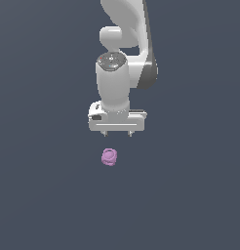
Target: Pick up the object and move it to a goal position.
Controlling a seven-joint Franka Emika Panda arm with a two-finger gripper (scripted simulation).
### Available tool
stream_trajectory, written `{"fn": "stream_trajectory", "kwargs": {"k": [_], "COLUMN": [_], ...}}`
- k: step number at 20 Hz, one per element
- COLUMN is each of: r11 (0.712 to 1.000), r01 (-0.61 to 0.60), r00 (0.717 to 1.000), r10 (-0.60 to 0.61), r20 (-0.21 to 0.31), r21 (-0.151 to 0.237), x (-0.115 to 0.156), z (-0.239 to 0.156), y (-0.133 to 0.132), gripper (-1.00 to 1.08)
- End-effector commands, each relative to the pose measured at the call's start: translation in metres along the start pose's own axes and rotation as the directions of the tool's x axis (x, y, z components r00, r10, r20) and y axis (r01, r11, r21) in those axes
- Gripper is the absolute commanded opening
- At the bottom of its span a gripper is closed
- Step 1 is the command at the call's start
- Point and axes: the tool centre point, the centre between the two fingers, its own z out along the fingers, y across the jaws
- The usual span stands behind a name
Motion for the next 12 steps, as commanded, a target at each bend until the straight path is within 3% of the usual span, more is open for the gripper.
{"fn": "stream_trajectory", "kwargs": {"k": [1,12], "r11": [1.0,0.998], "r01": [0.001,-0.058], "r00": [1.0,0.998], "r10": [-0.001,0.058], "r20": [0.0,0.015], "r21": [0.0,-0.012], "x": [0.0,0.011], "z": [0.0,0.029], "y": [0.0,0.014], "gripper": [1.0,1.0]}}
